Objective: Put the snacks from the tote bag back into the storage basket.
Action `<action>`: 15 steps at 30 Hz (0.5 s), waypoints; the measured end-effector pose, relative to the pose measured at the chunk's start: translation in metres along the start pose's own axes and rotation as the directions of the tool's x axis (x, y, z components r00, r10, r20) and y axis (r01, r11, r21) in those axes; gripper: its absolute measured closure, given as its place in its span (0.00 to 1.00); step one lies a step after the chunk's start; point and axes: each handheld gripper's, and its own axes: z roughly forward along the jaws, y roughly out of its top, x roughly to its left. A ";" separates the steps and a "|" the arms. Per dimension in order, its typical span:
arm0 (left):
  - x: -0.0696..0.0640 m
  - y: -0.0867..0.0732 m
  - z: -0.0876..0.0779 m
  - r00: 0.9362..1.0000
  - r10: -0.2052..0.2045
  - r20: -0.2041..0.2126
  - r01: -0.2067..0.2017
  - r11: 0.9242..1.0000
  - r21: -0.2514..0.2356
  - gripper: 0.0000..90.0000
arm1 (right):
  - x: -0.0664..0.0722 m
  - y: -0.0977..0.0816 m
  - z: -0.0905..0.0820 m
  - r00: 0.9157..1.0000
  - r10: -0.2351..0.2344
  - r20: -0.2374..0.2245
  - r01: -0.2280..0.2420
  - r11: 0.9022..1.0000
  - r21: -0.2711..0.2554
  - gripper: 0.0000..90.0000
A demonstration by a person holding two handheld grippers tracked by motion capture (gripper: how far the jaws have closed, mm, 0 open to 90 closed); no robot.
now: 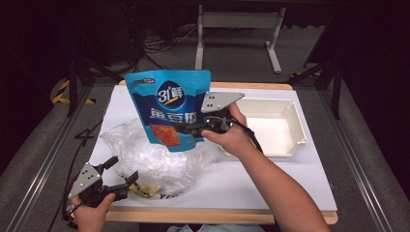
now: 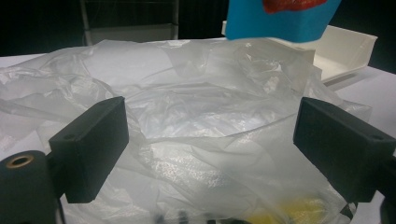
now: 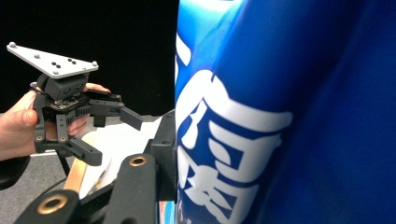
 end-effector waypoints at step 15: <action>-0.001 0.000 0.001 1.000 0.001 -0.003 -0.001 1.000 0.007 0.12 | -0.021 -0.005 -0.058 0.996 -0.008 0.084 0.007 1.000 0.009 0.64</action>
